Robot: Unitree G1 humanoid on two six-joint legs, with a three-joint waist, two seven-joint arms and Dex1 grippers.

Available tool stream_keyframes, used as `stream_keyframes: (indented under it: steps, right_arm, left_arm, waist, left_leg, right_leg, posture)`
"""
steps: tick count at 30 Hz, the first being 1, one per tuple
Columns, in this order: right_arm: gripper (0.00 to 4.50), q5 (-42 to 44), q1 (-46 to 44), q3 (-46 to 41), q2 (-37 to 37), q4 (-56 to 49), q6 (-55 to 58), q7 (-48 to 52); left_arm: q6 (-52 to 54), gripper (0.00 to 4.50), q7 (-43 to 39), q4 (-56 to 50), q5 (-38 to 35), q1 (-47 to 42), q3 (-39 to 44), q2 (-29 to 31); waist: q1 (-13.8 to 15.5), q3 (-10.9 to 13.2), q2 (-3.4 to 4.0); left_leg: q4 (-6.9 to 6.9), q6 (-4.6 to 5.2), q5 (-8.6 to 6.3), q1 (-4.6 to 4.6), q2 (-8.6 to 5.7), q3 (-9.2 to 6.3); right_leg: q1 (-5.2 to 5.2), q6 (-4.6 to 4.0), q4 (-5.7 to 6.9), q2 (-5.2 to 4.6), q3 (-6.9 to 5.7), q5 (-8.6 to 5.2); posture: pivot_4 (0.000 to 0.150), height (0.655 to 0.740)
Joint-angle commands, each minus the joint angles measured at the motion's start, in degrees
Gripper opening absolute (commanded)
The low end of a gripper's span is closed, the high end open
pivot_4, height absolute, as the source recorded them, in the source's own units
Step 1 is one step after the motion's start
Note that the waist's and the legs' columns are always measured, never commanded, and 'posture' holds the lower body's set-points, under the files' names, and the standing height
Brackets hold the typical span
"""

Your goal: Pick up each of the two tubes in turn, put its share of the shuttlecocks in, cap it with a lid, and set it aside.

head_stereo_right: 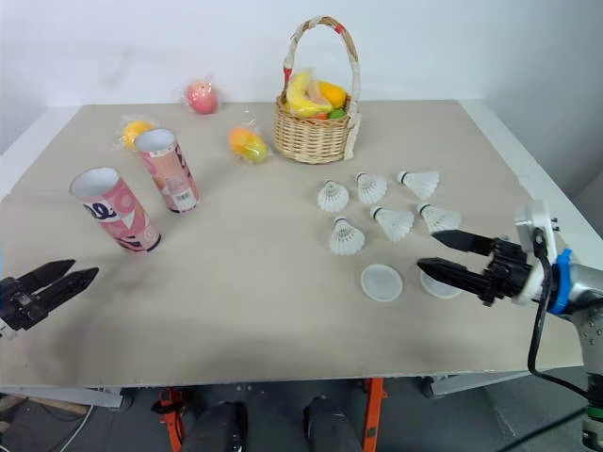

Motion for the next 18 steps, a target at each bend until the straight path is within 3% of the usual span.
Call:
stream_keyframes:
  steps: [1,8,18]
  right_arm:
    - [4.45,4.1,-3.2,4.5,2.2,-11.5,2.1,-2.6]
    - [4.45,4.7,-12.1,13.4,10.9,-18.1,2.7,-10.7]
    - [4.45,4.7,-11.7,13.8,11.1,-19.5,1.0,-10.9]
  left_arm:
    - [-7.5,4.50,-1.3,2.5,4.5,-1.9,-1.5,-0.7]
    - [-19.6,4.50,-3.3,10.3,11.4,-9.7,-7.9,-3.3]
    - [-27.2,4.50,-5.7,31.7,16.4,-25.6,-12.9,-4.3]
  waist:
    - [0.0,0.0,-0.02]
    - [0.2,0.0,-0.13]
    - [0.3,-0.2,-0.35]
  left_leg:
    - [-0.01,-0.01,0.00,0.00,0.03,-0.01]
    - [0.04,-0.04,-0.02,-0.13,0.03,-0.05]
    - [0.10,0.00,-0.05,-0.55,-0.03,-0.15]
  right_leg:
    - [0.00,-0.02,0.00,0.05,0.00,0.00]
    - [-0.08,-0.01,-0.02,0.03,-0.02,0.05]
    - [-0.22,-0.17,-0.05,0.01,-0.09,0.15]
  posture:
    - [0.150,0.7400]
    - [0.150,0.7400]
    - [0.150,0.7400]
